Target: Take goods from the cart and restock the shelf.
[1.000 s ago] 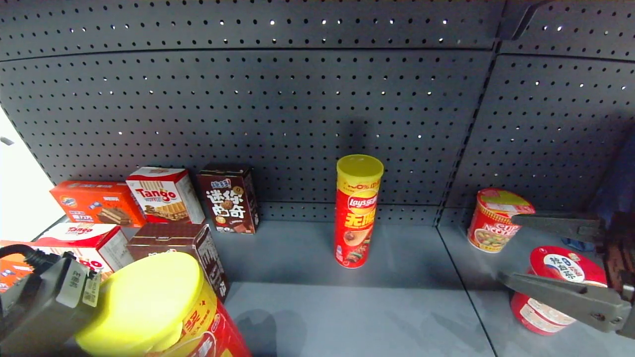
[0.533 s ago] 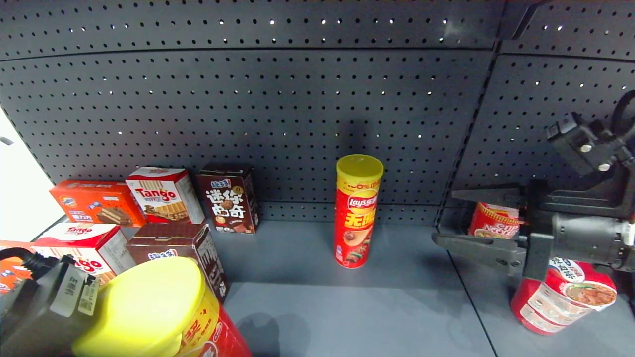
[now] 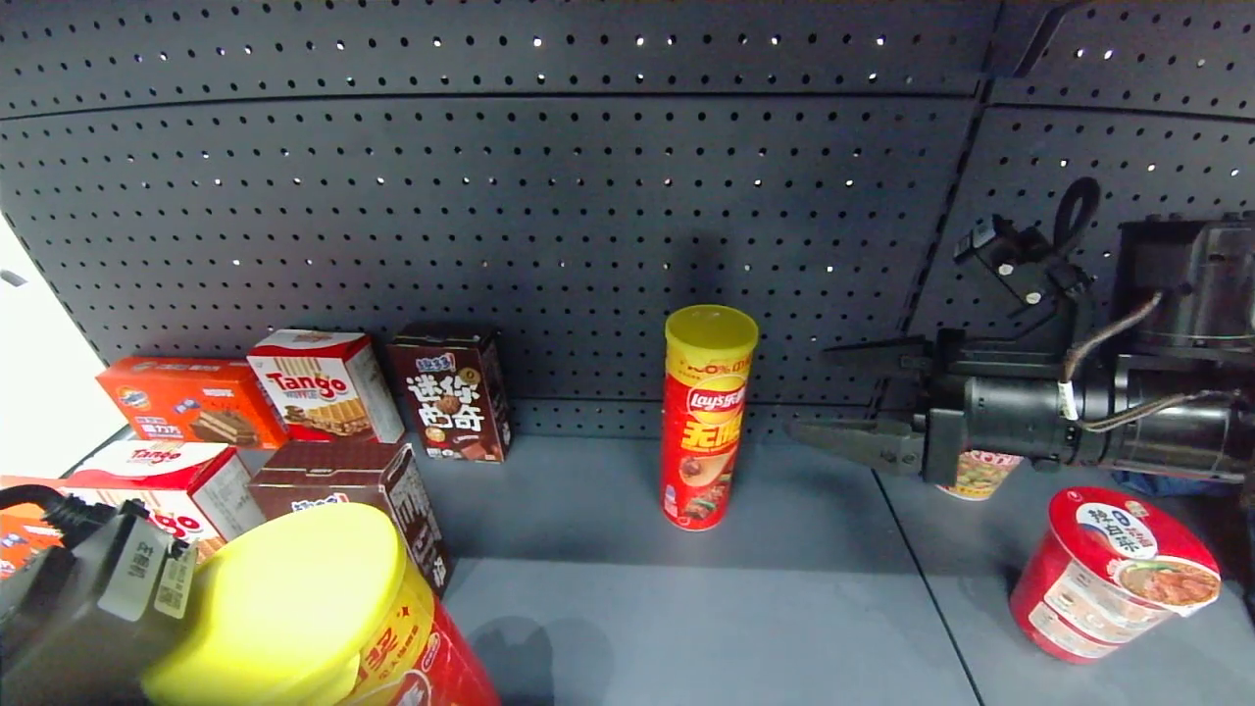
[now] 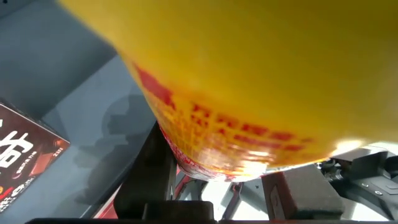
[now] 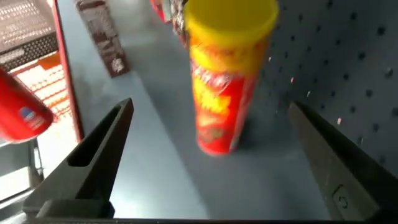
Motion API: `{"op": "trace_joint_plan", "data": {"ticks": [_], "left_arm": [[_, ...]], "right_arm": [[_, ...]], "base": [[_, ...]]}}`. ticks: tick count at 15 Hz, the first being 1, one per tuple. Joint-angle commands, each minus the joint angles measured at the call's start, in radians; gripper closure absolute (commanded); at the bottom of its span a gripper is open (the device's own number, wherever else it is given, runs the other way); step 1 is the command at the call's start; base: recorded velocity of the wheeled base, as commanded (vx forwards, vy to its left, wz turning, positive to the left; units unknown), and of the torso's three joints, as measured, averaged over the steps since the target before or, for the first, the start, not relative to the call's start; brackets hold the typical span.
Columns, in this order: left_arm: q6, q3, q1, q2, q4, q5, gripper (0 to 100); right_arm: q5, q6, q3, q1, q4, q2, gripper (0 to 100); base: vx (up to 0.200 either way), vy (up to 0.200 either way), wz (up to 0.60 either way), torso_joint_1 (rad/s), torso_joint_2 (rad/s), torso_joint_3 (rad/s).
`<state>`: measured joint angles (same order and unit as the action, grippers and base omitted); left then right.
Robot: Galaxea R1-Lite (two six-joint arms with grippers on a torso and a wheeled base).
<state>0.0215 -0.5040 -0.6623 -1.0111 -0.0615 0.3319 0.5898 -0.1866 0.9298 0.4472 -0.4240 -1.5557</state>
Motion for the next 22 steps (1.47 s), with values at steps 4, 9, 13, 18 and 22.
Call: {"op": "trace_joint_plan", "data": {"ticks": [4,9,13,18,22], "left_arm": [[-0.002,0.009,0.007,0.002,0.003,0.001,100],[-0.003,0.01,0.009,0.002,0.005,-0.001,100],[-0.003,0.009,0.01,0.002,0.005,-0.001,100],[-0.006,0.007,0.02,0.002,0.005,-0.002,100],[-0.006,0.007,0.032,0.003,0.005,-0.004,100]], "right_arm": [[0.116,-0.001,0.037,-0.038,-0.087,-0.13,0],[0.18,-0.001,0.052,-0.039,-0.148,-0.201,0],[0.185,-0.001,0.09,-0.028,-0.162,-0.262,0],[0.183,-0.002,0.103,-0.013,-0.177,-0.32,0],[0.182,-0.02,0.133,-0.01,-0.177,-0.386,0]], "base": [[0.0,0.0,0.0,0.0,0.0,0.0],[0.0,0.0,0.0,0.0,0.0,0.0],[0.0,0.0,0.0,0.0,0.0,0.0],[0.0,0.0,0.0,0.0,0.0,0.0],[0.0,0.0,0.0,0.0,0.0,0.0]]}}
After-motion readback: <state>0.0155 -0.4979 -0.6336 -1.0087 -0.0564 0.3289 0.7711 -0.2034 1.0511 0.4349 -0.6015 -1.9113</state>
